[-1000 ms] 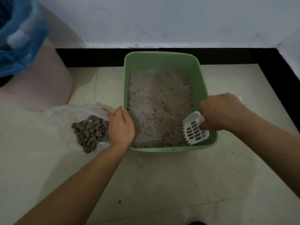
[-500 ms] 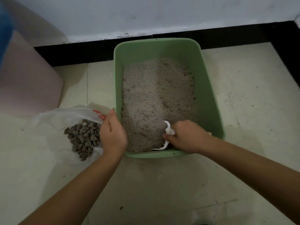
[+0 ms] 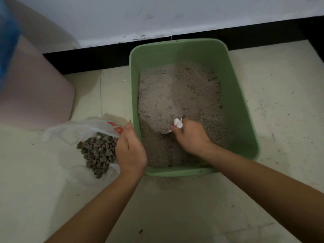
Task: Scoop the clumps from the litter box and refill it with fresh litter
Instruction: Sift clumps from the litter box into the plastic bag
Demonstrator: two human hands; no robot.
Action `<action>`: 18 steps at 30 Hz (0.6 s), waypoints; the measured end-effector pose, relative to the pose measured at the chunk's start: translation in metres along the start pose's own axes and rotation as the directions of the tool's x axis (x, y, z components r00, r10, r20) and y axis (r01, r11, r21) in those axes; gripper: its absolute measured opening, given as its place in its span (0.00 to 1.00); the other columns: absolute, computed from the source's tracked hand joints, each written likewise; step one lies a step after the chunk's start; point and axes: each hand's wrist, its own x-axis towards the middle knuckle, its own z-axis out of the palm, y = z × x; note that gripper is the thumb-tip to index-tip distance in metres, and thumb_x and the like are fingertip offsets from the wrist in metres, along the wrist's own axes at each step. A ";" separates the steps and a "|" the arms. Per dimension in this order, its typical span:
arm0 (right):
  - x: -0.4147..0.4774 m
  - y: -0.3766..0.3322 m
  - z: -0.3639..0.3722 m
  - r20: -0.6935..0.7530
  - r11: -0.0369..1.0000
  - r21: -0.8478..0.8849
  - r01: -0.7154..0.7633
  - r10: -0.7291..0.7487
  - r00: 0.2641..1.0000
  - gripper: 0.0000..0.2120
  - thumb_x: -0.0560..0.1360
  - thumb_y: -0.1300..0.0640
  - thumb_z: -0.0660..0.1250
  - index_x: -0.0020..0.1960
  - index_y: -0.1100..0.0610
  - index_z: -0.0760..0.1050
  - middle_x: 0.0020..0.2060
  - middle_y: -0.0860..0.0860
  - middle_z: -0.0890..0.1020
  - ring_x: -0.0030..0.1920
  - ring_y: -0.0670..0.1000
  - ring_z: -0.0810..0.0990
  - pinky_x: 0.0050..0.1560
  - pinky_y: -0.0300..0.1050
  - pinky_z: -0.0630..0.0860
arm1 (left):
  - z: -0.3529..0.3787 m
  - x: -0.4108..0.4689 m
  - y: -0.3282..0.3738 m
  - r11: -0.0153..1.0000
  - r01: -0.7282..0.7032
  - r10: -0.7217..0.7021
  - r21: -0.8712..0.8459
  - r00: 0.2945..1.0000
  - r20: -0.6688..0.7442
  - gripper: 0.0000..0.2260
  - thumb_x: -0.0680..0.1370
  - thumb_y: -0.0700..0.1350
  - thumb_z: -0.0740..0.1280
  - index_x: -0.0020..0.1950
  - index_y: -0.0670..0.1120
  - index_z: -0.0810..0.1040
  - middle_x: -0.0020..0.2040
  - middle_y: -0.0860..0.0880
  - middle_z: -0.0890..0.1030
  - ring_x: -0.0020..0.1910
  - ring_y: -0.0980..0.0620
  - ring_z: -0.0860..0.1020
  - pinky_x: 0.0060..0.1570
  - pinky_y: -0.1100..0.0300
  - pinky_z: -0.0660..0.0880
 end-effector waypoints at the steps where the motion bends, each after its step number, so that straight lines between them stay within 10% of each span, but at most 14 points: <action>1: 0.005 0.000 0.001 -0.007 1.000 0.019 -0.007 0.007 1.000 0.15 0.81 0.46 0.61 0.45 0.57 0.70 0.39 0.53 0.75 0.40 0.55 0.76 0.37 0.44 0.66 | 0.000 0.000 0.000 1.000 -0.003 0.003 -0.001 1.000 -0.001 0.35 0.73 0.64 0.47 0.64 0.43 0.78 0.62 0.45 0.80 0.63 0.45 0.76 0.64 0.42 0.72; 18: -0.026 0.044 -0.034 -0.042 0.946 0.045 0.322 -0.320 0.946 0.11 0.79 0.48 0.66 0.41 0.51 0.69 0.29 0.44 0.70 0.33 0.38 0.73 0.33 0.32 0.66 | 0.001 0.002 -0.003 0.998 -0.025 0.026 -0.063 1.000 0.016 0.36 0.72 0.65 0.46 0.68 0.47 0.77 0.64 0.49 0.79 0.66 0.52 0.75 0.67 0.47 0.70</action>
